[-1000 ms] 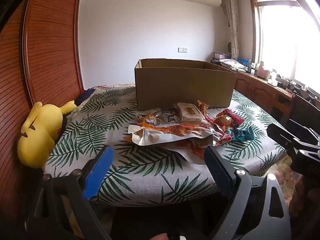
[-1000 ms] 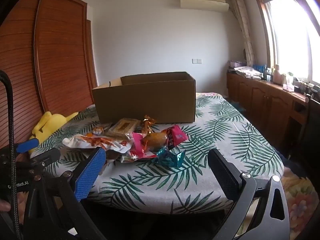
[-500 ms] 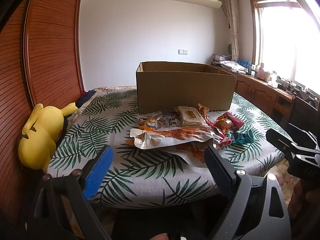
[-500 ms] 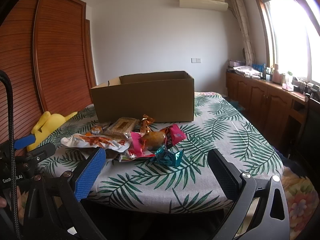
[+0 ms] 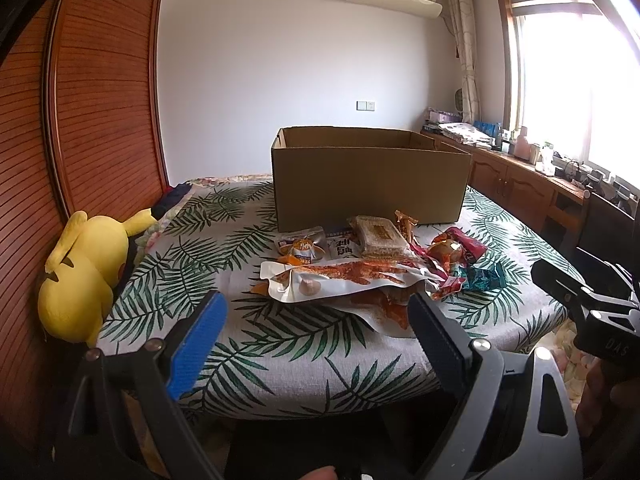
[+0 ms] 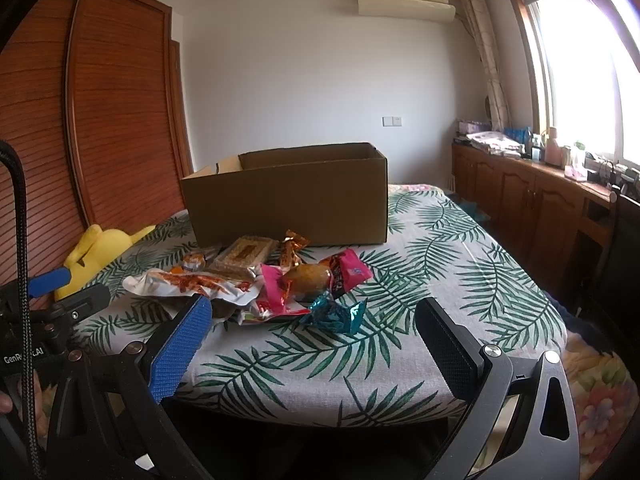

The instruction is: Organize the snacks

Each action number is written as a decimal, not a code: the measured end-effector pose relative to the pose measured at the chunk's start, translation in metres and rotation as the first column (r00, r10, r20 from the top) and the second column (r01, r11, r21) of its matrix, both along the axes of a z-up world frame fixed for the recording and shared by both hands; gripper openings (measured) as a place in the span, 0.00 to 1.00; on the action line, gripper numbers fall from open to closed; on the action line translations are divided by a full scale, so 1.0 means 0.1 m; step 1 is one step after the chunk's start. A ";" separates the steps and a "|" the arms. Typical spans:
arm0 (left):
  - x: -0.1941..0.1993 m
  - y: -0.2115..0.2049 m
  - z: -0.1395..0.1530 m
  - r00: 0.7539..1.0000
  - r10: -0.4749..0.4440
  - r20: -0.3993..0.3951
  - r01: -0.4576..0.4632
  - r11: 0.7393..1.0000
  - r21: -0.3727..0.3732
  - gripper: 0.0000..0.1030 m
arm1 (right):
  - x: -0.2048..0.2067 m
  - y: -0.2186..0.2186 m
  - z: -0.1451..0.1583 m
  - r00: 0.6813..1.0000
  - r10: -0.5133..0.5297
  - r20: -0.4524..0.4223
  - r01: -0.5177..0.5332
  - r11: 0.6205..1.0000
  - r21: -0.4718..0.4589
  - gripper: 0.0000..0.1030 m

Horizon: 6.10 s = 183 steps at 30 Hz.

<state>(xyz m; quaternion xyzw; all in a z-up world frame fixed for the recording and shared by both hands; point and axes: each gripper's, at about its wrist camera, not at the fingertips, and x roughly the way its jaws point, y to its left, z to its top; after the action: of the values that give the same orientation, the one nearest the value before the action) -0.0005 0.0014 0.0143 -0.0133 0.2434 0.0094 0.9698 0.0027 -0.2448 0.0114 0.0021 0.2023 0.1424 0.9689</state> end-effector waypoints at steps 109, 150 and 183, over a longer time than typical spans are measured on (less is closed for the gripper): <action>1.39 -0.18 -0.15 0.838 -0.424 -0.344 0.466 0.883 0.048 0.20 | 1.10 0.07 -0.27 0.879 0.328 -0.345 -0.399 0.903 -0.161 0.58; 1.12 0.14 0.07 0.896 -0.385 -0.220 0.401 0.915 0.033 0.00 | 1.01 -0.02 -0.22 0.888 0.304 -0.345 -0.389 0.897 -0.211 0.21; 1.16 0.35 0.88 0.956 -0.291 0.039 0.292 0.956 -0.027 0.00 | 0.82 0.09 0.67 0.951 0.287 -0.119 -0.300 0.946 -0.118 0.21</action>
<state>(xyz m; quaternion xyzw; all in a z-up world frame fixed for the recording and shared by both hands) 0.1155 0.0365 0.1024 0.0066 0.2260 -0.1378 0.9643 0.0846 -0.2356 0.0787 -0.0865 0.2578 0.2709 0.9234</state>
